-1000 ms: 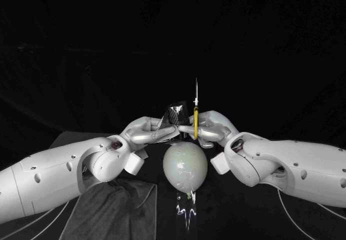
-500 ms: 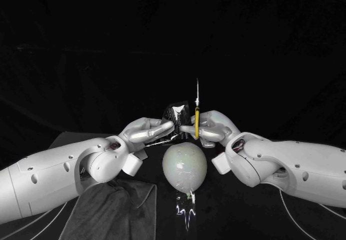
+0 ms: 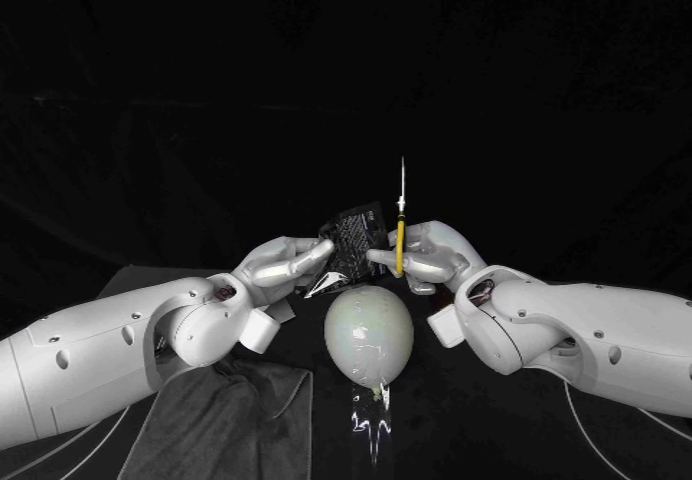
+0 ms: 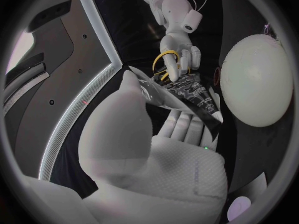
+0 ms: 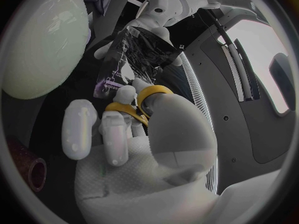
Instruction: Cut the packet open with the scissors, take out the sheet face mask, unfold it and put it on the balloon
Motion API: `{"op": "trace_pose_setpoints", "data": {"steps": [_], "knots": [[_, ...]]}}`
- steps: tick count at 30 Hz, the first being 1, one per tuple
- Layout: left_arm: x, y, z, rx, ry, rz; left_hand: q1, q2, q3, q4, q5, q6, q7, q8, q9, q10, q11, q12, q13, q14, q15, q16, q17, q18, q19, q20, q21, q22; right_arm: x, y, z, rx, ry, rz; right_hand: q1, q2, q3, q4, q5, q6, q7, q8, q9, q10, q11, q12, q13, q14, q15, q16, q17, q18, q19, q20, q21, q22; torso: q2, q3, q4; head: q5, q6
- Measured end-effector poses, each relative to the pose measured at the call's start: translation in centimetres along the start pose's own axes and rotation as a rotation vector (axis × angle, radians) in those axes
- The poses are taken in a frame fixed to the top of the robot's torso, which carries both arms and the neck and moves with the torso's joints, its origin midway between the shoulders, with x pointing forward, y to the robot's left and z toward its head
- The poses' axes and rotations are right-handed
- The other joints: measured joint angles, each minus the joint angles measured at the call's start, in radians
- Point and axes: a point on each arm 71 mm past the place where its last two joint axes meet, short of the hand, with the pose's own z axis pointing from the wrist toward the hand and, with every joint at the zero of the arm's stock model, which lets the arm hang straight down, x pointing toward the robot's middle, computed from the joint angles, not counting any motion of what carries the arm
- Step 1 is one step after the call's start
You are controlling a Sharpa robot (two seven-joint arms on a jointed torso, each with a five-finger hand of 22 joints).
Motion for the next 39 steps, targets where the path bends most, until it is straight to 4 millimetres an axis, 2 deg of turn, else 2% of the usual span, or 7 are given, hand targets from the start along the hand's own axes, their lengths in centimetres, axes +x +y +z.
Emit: {"op": "trace_pose_setpoints", "data": {"steps": [7, 11, 20, 28, 31, 35, 39], "knots": [[-0.4, 0.0, -0.2, 0.007, -0.008, -0.033, -0.045, -0.032, -0.024, -0.002, 0.0, -0.133, -0.021, -0.041, -0.034, -0.078, 0.011, -0.004, -0.001, -0.073, 0.016, -0.028, -0.013, -0.023, -0.117, 0.001, -0.069, -0.028, -0.6, -0.3, 0.2, 0.01, -0.026, -0.01, 0.0, 0.0, 0.001, -0.001, -0.002, 0.0, 0.0, 0.004, 0.0, 0.0, 0.0, 0.0, 0.0, 0.0, 0.0, 0.004, -0.001, 0.0, 0.0, 0.0, 0.0, 0.0, 0.0, -0.0003, 0.0001, -0.004, 0.005], [-0.3, -0.1, -0.1, 0.014, 0.01, -0.072, -0.045, -0.032, -0.027, 0.0, 0.0, -0.224, -0.028, -0.072, -0.056, -0.195, 0.021, -0.01, -0.008, -0.222, 0.028, -0.085, -0.058, -0.039, -0.281, 0.004, -0.155, -0.055, -0.8, -0.5, 0.3, 0.015, -0.039, -0.015, 0.0, 0.0, 0.001, -0.001, -0.002, 0.0, 0.0, 0.004, 0.0, 0.0, 0.0, 0.0, 0.0, 0.0, 0.0, 0.004, -0.001, 0.0, 0.0, 0.0, 0.0, -0.001, 0.0, -0.0004, 0.0005, -0.004, 0.008], [-0.3, -0.1, -0.1, 0.018, 0.046, -0.13, 0.0, -0.037, -0.029, -0.002, 0.0, -0.272, -0.034, -0.082, -0.068, -0.272, 0.028, -0.01, -0.009, -0.297, 0.039, -0.112, -0.081, -0.039, -0.348, 0.004, -0.191, -0.061, -1.1, -0.7, 0.6, 0.021, -0.058, -0.02, 0.0, 0.0, 0.001, -0.001, -0.002, 0.0, 0.0, 0.004, 0.003, 0.0, 0.0, 0.0, 0.0, 0.0, 0.0, 0.003, 0.0, 0.0, 0.0, 0.0, 0.0, 0.0, 0.0, -0.0005, 0.0005, -0.004, 0.013], [-0.3, 0.1, 0.1, 0.006, 0.065, -0.142, 0.126, -0.03, -0.028, -0.003, 0.0, -0.285, -0.035, -0.089, -0.07, -0.34, 0.002, -0.015, -0.012, -0.349, 0.043, -0.131, -0.096, -0.039, -0.365, 0.007, -0.201, -0.062, -1.3, -0.7, 0.6, 0.025, -0.072, -0.016, 0.0, 0.0, 0.001, -0.001, -0.002, -0.001, 0.001, 0.008, 0.005, 0.0, 0.0, 0.0, 0.0, -0.004, -0.003, 0.003, 0.0, 0.0, 0.0, 0.0, 0.0, 0.0, 0.0, -0.0001, 0.0004, -0.005, 0.016], [-0.2, 0.2, 0.3, 0.002, 0.067, -0.141, 0.234, 0.004, 0.023, -0.005, 0.0, -0.258, -0.033, -0.082, -0.06, -0.319, -0.026, -0.006, -0.006, -0.333, 0.054, -0.128, -0.09, -0.039, -0.362, 0.005, -0.201, -0.061, -1.2, -0.6, 0.6, 0.026, -0.072, -0.013, 0.0, 0.0, 0.001, -0.001, -0.002, -0.001, 0.001, 0.008, 0.005, 0.0, 0.0, 0.0, 0.0, -0.004, -0.003, 0.003, 0.0, 0.0, 0.0, 0.0, 0.0, 0.0, 0.0, 0.0, 0.0002, -0.004, 0.019], [-0.2, 0.4, 0.7, 0.0, 0.06, -0.138, 0.342, 0.131, 0.166, -0.015, -0.004, -0.147, -0.027, -0.042, -0.026, -0.206, -0.052, 0.035, 0.008, -0.234, 0.039, -0.086, -0.062, -0.039, -0.283, 0.003, -0.177, -0.051, -0.9, -0.5, 0.6, 0.025, -0.066, -0.006, 0.0, 0.0, 0.001, -0.001, -0.003, -0.001, 0.001, 0.008, 0.005, 0.0, 0.0, 0.0, 0.0, -0.003, -0.003, 0.0, 0.0, 0.0, 0.0, 0.0, 0.0, 0.0, 0.0, 0.0001, -0.0002, -0.003, 0.021], [-0.4, 0.5, 1.0, 0.004, 0.045, -0.137, 0.375, 0.164, 0.2, -0.023, -0.004, -0.065, -0.016, -0.012, 0.0, -0.133, -0.054, 0.055, 0.011, -0.138, 0.017, -0.049, -0.038, -0.039, -0.192, 0.0, -0.142, -0.04, -0.6, -0.3, 0.5, 0.023, -0.057, -0.001, 0.0, 0.0, 0.001, -0.001, -0.003, -0.001, 0.001, 0.008, 0.005, 0.0, 0.0, 0.0, 0.0, -0.003, -0.003, 0.003, 0.0, 0.0, 0.0, 0.0, 0.0, 0.0, 0.0, 0.0, -0.0007, -0.001, 0.022]]}}
